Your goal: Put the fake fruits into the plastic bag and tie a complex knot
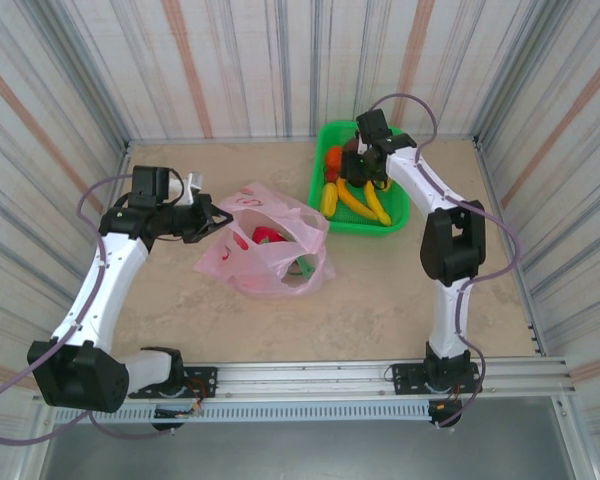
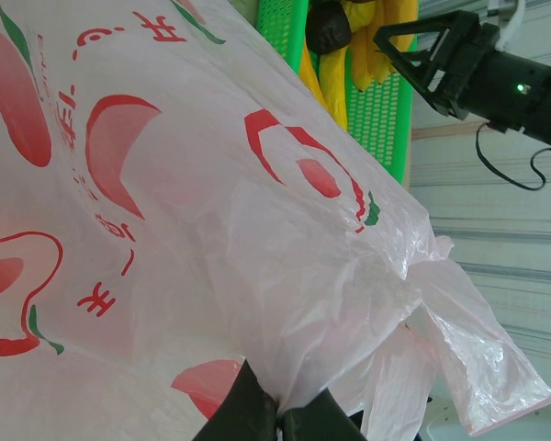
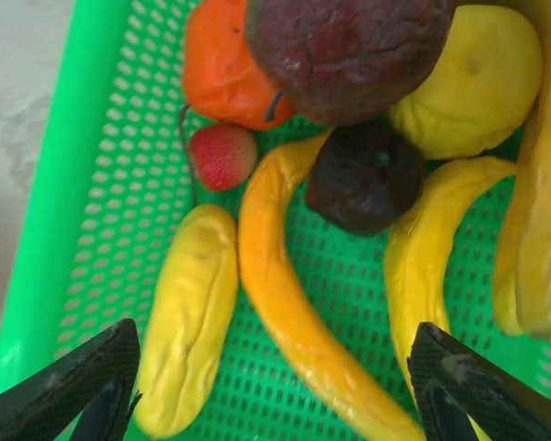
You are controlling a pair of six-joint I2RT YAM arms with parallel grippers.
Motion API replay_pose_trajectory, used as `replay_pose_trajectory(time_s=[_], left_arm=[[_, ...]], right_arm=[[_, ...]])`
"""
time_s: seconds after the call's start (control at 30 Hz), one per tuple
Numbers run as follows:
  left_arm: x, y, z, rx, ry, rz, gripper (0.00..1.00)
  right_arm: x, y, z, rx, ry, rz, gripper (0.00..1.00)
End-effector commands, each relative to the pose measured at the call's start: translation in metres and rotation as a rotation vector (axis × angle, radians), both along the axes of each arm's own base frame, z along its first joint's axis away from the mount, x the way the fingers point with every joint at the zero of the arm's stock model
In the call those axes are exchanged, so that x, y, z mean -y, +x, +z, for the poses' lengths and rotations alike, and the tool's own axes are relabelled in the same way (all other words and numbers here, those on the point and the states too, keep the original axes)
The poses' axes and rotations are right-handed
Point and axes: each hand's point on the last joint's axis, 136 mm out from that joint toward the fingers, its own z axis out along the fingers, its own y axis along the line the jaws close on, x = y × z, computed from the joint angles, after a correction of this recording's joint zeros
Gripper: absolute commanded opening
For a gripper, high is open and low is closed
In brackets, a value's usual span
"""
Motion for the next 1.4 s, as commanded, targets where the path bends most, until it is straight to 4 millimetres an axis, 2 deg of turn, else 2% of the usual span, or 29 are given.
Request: replay_pose_trajectory(time_s=[0.0,0.33,0.73,1.23,1.37], left_arm=[[-0.003,-0.002,0.010,0.026,0.011,-0.003,0.00],[-0.003,-0.003,0.009,0.024,0.009,-0.004,0.00],[-0.003,-0.003,0.008,0.021,0.008,-0.005,0.00],[-0.003,-0.002,0.007,0.016,0.009,-0.002,0.00],[-0.003,-0.002,0.007,0.013,0.008,-0.002,0.00]], right_arm=[[0.011,0.011,-0.012,-0.008,-0.088,-0.023,0.75],[0.019,0.028,-0.052,-0.051,-0.120,-0.074,0.70],[0.025,0.050,-0.073,-0.055,-0.116,-0.097,0.68],[0.029,0.052,-0.112,-0.121,-0.130,-0.108,0.69],[0.029,0.053,-0.115,-0.124,-0.131,-0.108,0.64]])
